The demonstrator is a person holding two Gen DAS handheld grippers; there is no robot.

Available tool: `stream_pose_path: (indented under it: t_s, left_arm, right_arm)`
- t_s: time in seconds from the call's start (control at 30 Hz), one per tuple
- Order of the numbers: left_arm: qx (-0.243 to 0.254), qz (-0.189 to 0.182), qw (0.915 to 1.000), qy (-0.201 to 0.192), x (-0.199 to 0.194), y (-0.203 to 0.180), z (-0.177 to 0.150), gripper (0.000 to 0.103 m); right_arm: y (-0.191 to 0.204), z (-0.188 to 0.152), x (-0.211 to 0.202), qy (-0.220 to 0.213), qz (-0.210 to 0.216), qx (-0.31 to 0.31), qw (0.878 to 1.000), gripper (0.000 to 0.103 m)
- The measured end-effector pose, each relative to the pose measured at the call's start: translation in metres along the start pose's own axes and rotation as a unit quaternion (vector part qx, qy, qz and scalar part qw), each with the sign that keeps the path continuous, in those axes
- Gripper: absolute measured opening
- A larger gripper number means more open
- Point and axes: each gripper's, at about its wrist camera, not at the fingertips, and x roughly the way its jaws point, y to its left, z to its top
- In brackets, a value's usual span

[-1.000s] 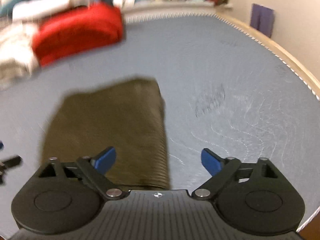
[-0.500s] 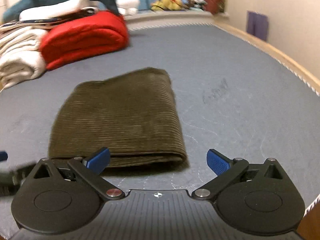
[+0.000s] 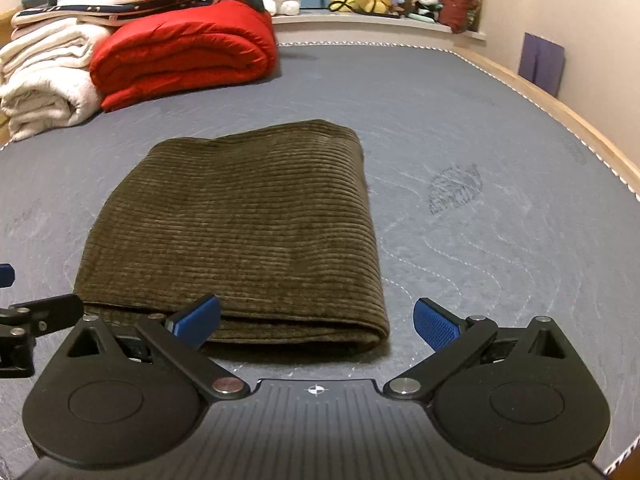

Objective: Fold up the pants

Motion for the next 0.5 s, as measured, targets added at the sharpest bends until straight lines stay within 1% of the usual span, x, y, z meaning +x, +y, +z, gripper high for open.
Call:
stream_pose_path:
  t_s: [0.13, 0.4, 0.5]
  left_arm:
    - [-0.007, 0.004, 1.0, 0.005, 0.0029, 0.0027, -0.0004, 0.103]
    - [-0.012, -0.003, 0.9999, 0.003, -0.0024, 0.005, -0.0011, 0.103]
    - [-0.011, -0.004, 0.9999, 0.003, -0.0037, 0.004, -0.002, 0.103]
  right_arm:
    - [0.0029, 0.0031, -0.0014, -0.003, 0.009, 0.001, 1.0, 0.102]
    - [0.0089, -0.0005, -0.003, -0.003, -0.001, -0.01, 1.0, 0.102]
    - [0.0078, -0.0016, -0.0063, -0.005, 0.002, -0.011, 1.0, 0.102]
